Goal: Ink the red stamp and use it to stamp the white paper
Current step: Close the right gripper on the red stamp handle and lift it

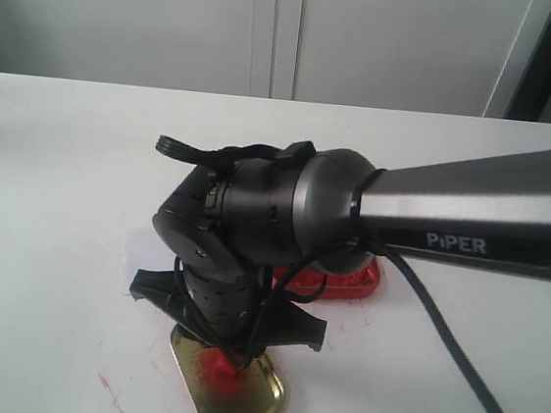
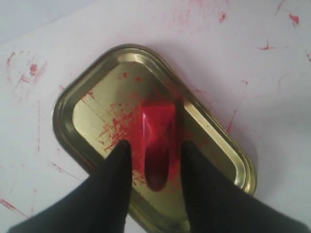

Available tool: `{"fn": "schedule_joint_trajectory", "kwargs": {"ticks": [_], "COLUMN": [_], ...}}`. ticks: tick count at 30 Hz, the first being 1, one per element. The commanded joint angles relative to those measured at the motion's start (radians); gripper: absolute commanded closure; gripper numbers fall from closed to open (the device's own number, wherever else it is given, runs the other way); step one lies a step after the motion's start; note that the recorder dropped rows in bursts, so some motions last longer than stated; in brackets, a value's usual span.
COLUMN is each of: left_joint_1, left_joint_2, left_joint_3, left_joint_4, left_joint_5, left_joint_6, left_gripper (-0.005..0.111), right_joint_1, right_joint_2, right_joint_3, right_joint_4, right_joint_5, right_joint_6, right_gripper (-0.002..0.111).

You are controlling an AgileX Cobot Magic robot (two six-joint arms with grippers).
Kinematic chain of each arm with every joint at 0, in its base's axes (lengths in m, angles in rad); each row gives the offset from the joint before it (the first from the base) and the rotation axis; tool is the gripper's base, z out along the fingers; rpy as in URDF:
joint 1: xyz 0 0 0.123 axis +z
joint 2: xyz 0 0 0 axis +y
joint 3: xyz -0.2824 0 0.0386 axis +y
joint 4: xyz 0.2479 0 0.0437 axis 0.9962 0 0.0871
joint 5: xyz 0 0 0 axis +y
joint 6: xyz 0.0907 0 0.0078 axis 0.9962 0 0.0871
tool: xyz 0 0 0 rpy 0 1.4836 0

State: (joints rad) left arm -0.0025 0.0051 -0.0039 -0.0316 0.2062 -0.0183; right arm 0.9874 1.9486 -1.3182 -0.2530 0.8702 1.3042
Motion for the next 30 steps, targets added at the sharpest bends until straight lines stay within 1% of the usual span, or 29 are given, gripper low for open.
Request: {"fn": "schedule_joint_trajectory", "kwargs": {"ticks": [1,12,15,21,30], "left_joint_1": [0.001,0.001,0.001,0.001,0.001], "left_joint_2": [-0.005,-0.005,-0.005,-0.005,-0.005], "left_joint_3": [0.004,0.004,0.004,0.004,0.004], "left_joint_4": [-0.005,-0.005,-0.005,-0.005,-0.005], "left_joint_5": [0.0,0.0,0.0,0.0,0.0], "left_joint_6": [0.0,0.0,0.0,0.0,0.0], "left_gripper": [0.107,0.107,0.107,0.107,0.107], "right_joint_1": [-0.001,-0.001,-0.001,-0.001,-0.001], "right_joint_2": [0.01,0.034,0.034,0.034,0.03], "right_joint_3": [-0.006,-0.006,-0.006,-0.006,-0.006], "right_joint_4": [-0.015,-0.01,-0.01,-0.01,-0.01], "right_joint_5": [-0.014,-0.031,-0.031,-0.031,-0.029], "right_joint_6": [0.009,0.009,0.009,0.009,0.009], "right_gripper": [0.075,0.075,0.082,0.108,0.108]}}
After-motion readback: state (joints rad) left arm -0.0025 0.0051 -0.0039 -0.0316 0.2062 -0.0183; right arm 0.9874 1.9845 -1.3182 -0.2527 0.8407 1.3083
